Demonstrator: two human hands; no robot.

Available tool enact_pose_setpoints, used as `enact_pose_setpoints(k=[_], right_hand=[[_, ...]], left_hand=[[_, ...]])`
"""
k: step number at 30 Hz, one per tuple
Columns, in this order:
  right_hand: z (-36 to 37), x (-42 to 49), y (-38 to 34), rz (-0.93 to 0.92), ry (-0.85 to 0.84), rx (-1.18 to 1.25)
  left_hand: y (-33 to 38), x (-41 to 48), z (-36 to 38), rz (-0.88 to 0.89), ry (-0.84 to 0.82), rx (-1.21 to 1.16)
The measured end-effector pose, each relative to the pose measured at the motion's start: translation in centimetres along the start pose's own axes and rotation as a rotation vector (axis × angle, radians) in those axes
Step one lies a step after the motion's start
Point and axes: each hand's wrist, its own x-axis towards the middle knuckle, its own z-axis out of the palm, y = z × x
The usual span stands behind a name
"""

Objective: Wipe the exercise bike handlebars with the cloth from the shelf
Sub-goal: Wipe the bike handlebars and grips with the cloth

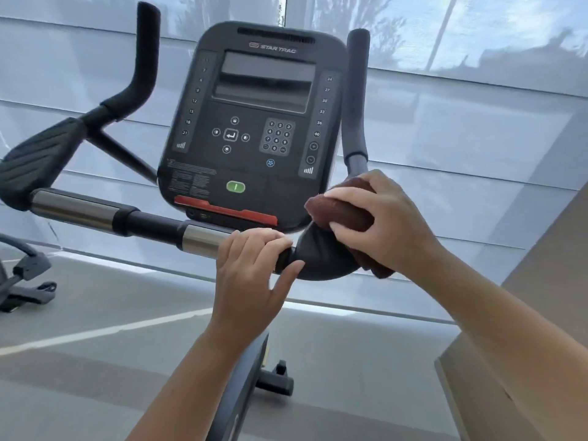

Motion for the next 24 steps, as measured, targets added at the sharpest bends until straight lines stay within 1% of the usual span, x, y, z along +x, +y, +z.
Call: enact_pose_setpoints(k=[3, 5, 7, 9, 11, 13, 16, 17, 20, 22, 24], right_hand=[[-1.3, 2.5, 1.7, 0.119, -0.028, 0.006], [-1.1, 2.2, 1.2, 0.140, -0.035, 0.028], [-0.4, -0.1, -0.2, 0.103, -0.001, 0.060], [0.2, -2.7, -1.7, 0.029, 0.032, 0.079], [0.1, -3.7, -1.8, -0.013, 0.018, 0.084], [-0.7, -2.6, -1.1, -0.012, 0.007, 0.141], [-2.0, 1.0, 0.6, 0.015, 0.138, 0.104], [-2.1, 2.3, 1.3, 0.034, 0.148, 0.066], [-1.1, 4.0, 2.4, 0.158, 0.004, 0.020], [-0.6, 3.4, 2.4, 0.194, -0.012, 0.041], [-0.7, 1.8, 1.9, 0.174, 0.003, 0.055]], left_hand=[[-0.1, -0.1, -0.2, 0.008, -0.005, -0.002], [0.0, -0.1, -0.2, 0.005, -0.004, -0.013], [0.1, -0.2, -0.2, -0.004, -0.002, -0.031], [0.1, -0.2, -0.3, -0.011, -0.009, -0.043], [0.1, -0.1, -0.3, -0.012, -0.015, -0.048], [0.0, -0.1, -0.4, -0.012, -0.019, -0.063], [0.0, -0.1, -0.4, -0.013, -0.013, -0.076], [0.0, -0.1, -0.2, -0.017, -0.011, -0.077], [-0.2, -0.2, 0.1, -0.032, -0.004, -0.089], [-0.5, -0.2, 0.3, -0.029, 0.007, -0.098], [-0.6, -0.2, 0.5, -0.020, 0.026, -0.106]])
